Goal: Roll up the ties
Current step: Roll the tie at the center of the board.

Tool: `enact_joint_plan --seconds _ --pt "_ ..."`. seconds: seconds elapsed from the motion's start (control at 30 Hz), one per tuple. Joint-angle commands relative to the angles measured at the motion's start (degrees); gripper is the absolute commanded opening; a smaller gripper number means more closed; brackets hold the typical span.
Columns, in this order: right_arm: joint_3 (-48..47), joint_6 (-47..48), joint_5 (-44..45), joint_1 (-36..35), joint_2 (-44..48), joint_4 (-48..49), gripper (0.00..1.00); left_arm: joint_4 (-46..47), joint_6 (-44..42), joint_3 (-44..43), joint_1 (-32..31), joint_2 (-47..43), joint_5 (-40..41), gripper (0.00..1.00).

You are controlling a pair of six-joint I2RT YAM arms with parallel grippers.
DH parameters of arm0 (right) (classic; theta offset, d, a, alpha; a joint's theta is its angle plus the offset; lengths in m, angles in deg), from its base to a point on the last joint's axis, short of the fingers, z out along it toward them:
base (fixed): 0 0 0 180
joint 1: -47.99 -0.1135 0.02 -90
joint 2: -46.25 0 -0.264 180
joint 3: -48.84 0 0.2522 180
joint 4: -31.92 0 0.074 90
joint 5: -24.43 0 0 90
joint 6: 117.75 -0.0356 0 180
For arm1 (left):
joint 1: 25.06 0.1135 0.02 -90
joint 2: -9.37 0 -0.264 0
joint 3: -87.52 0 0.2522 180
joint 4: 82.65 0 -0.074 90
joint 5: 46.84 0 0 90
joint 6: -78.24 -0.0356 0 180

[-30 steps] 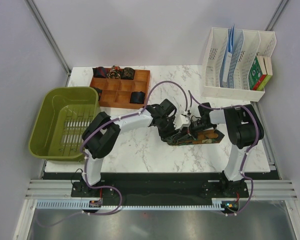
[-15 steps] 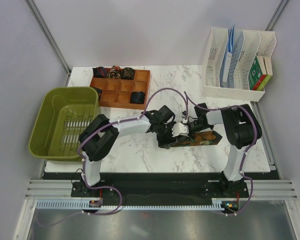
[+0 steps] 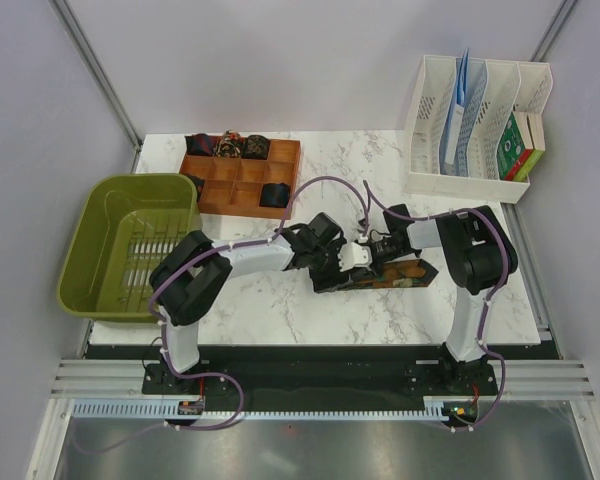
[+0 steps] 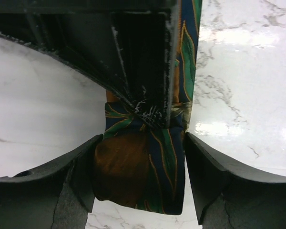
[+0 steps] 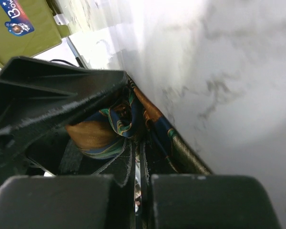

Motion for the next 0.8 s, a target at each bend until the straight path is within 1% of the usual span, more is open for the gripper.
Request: enact_joint_plan --seconds 0.0,0.07,0.13,0.2,0.3,0.5,0.6,0.63,0.67,0.7,0.77 --pt "-0.5 4.4 18.7 -1.0 -1.8 4.1 0.0 4.8 4.0 0.5 2.4 -1.1 -0.2 0.76" --pt "-0.3 4.1 18.5 -1.4 0.3 3.8 0.0 4.7 3.7 1.1 3.8 -2.9 -1.4 0.8" --pt "0.4 3.5 18.1 -2.2 2.1 3.6 0.0 4.4 2.9 1.6 4.7 -4.3 -4.3 0.82" --pt "1.3 2.6 18.2 -3.2 2.9 3.6 0.0 3.7 1.2 1.8 4.8 -5.4 -6.6 0.82" --pt "2.0 1.7 18.4 -3.6 3.0 3.9 0.0 2.5 0.3 0.6 4.6 -4.6 -8.5 0.8" --pt "2.1 1.1 18.9 -3.6 2.5 4.2 0.0 1.8 0.0 -0.8 4.0 -3.6 -10.3 0.76" --pt "2.0 0.8 18.3 -3.6 2.4 4.2 0.0 0.6 -0.7 -1.6 3.8 -2.4 -9.8 0.68" --pt "2.0 0.8 18.3 -3.6 2.6 4.0 0.0 -0.2 -0.9 -2.0 3.8 -1.5 -9.7 0.6" --pt "1.9 0.7 18.1 -3.6 2.7 4.0 0.0 -1.2 -1.9 -1.8 3.8 -1.3 -9.5 0.55" --pt "1.7 0.6 18.0 -3.6 2.7 3.9 0.0 -1.4 -2.3 -1.4 3.7 -1.3 -9.3 0.47" --pt "1.3 0.4 17.7 -3.6 2.5 3.2 0.05 -1.5 -3.7 0.6 3.8 -1.9 -9.3 0.43"
